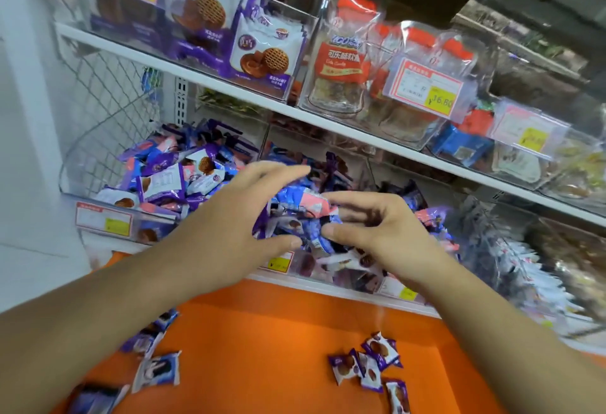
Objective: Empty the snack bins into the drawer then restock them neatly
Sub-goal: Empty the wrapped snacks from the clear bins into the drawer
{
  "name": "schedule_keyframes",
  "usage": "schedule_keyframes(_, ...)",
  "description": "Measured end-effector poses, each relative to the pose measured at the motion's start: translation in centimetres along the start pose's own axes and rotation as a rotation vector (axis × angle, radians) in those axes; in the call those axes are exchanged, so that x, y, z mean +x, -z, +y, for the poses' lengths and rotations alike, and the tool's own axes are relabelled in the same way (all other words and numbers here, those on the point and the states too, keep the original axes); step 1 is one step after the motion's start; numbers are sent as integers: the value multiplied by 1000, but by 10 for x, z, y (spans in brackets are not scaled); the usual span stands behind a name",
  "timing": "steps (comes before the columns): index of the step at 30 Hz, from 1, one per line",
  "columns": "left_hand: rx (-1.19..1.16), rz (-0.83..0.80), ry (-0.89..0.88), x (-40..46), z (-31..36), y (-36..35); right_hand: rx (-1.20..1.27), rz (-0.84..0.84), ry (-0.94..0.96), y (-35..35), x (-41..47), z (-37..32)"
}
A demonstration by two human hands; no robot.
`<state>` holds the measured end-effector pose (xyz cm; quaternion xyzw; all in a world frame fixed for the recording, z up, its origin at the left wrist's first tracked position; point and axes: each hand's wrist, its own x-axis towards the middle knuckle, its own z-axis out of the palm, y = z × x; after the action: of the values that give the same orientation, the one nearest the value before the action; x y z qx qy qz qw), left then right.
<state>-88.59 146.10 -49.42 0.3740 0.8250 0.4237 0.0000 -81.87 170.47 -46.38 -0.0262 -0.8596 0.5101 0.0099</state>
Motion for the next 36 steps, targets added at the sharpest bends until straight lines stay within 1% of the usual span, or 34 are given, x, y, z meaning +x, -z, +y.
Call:
schedule_keyframes(1,-16,-18,15,-2,2,-1,63,-7,-20,-5,-10,1)
schedule_keyframes(2,-44,-3,38,-4,2,-2,114,-10,-43,-9,-20,6)
schedule_keyframes(4,-110,60,123,-10,1,-3,229,0,-114,-16,-37,12)
schedule_keyframes(6,-167,64,210,-18,-4,-4,408,25,-184,-19,-52,28)
schedule_keyframes(9,-106,-58,314,-30,-7,-6,587,85,-268,-22,-71,49)
schedule_keyframes(11,-191,-122,390,-37,-6,-11,654,133,-320,-27,-79,55)
schedule_keyframes(14,-326,-184,529,-44,2,-27,615,197,-378,-32,-87,57)
schedule_keyframes(16,-439,-193,602,-47,12,-40,541,177,-363,-38,-91,55)
schedule_keyframes(21,-735,-189,659,-50,22,-60,460,235,-342,-43,-93,56)
schedule_keyframes(25,-855,-167,724,-53,24,-75,391,177,-325,-49,-97,55)
schedule_keyframes(27,-867,-165,741,-54,25,-83,406,134,-328,-55,-99,59)
schedule_keyframes(28,-856,-169,738,-54,24,-87,451,93,-334,-55,-101,63)
schedule_keyframes(31,-790,-187,712,-50,16,-92,661,-10,-397,-47,-109,85)
schedule_keyframes(33,-711,-196,698,-46,9,-94,611,-3,-475,-38,-114,114)
schedule_keyframes(36,-594,-251,683,-41,1,-107,444,96,-608,-23,-120,163)
